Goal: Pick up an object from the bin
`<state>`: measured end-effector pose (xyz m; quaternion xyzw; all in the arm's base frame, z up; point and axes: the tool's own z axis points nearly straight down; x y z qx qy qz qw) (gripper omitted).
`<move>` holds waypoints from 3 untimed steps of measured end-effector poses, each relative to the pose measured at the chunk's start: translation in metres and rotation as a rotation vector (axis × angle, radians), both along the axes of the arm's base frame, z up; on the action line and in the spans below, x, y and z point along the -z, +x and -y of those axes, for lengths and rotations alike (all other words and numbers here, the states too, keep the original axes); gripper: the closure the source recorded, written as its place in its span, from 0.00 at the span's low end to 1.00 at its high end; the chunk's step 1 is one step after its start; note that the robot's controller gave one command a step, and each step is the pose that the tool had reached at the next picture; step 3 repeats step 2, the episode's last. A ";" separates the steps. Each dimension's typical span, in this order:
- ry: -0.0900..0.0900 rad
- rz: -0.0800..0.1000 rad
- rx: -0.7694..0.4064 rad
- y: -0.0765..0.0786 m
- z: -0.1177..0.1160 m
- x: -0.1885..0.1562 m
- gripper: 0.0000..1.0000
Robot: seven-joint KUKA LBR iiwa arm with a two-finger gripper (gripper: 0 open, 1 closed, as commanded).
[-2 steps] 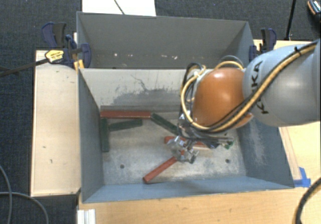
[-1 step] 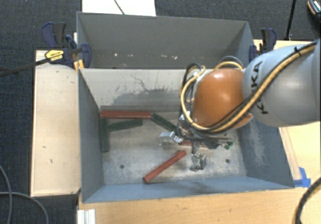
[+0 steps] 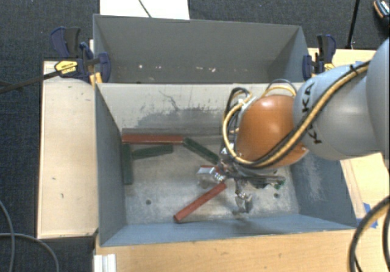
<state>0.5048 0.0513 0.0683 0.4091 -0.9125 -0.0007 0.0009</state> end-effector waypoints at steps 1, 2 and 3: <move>0.001 0.007 -0.003 0.002 -0.001 -0.003 1.00; 0.003 0.015 -0.037 0.039 -0.053 -0.140 1.00; 0.003 0.015 -0.037 0.039 -0.053 -0.140 1.00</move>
Offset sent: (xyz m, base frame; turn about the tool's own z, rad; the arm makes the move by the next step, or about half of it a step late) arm 0.0000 0.0000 0.0000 0.0000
